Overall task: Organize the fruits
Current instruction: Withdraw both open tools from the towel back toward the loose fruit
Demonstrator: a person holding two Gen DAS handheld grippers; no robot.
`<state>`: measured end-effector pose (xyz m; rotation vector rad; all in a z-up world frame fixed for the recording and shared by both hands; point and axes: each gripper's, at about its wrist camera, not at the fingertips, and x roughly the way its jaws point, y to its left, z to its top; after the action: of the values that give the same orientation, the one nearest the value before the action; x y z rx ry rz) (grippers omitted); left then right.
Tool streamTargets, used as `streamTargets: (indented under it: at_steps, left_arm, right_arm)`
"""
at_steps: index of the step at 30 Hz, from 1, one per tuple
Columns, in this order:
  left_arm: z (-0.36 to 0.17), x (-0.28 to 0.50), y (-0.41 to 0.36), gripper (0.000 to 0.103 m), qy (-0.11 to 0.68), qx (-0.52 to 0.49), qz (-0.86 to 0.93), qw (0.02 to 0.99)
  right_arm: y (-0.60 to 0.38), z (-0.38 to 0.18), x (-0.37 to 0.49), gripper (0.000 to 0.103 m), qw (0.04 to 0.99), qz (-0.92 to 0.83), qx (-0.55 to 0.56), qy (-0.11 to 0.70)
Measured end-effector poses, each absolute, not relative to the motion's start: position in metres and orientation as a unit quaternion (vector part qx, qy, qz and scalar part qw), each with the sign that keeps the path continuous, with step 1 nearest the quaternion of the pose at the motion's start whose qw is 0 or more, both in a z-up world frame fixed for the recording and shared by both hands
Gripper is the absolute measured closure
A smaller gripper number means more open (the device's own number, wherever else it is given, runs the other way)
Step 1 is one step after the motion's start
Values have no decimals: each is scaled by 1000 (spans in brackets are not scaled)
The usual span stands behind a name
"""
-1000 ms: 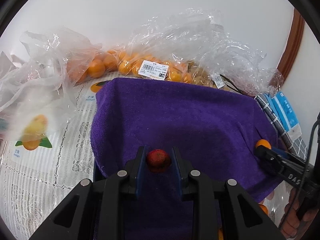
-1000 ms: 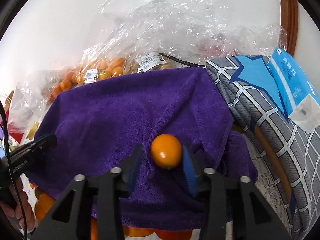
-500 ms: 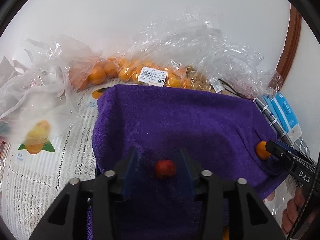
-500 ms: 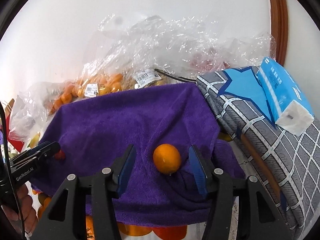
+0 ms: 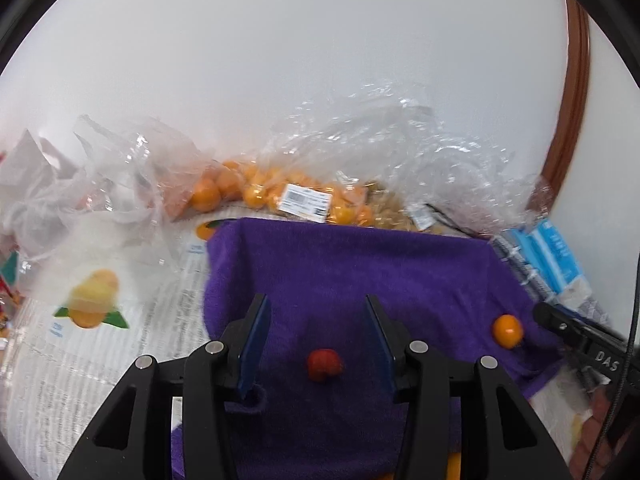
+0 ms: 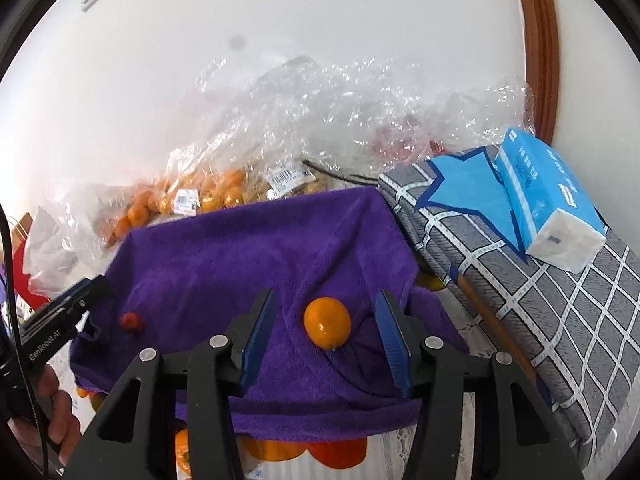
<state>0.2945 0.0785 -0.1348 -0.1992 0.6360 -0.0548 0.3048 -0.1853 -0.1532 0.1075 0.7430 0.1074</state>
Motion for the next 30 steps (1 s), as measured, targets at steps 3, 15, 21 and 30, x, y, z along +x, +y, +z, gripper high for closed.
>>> streamTargets:
  at_steps: [3, 15, 21, 30]
  left_arm:
    - [-130, 291, 83, 58, 311, -122, -46, 942]
    - [-109, 269, 83, 58, 314, -130, -49, 939]
    - [-111, 218, 84, 56, 319, -82, -52, 943]
    - [-145, 170, 120, 53, 320, -136, -48, 937]
  right_arm:
    - [-183, -145, 294, 51, 929, 49, 54, 363]
    - [-157, -157, 211, 53, 913, 94, 27, 397]
    - [-137, -177, 188, 54, 895, 139, 14, 425]
    - [-130, -197, 202, 54, 868, 154, 62, 467]
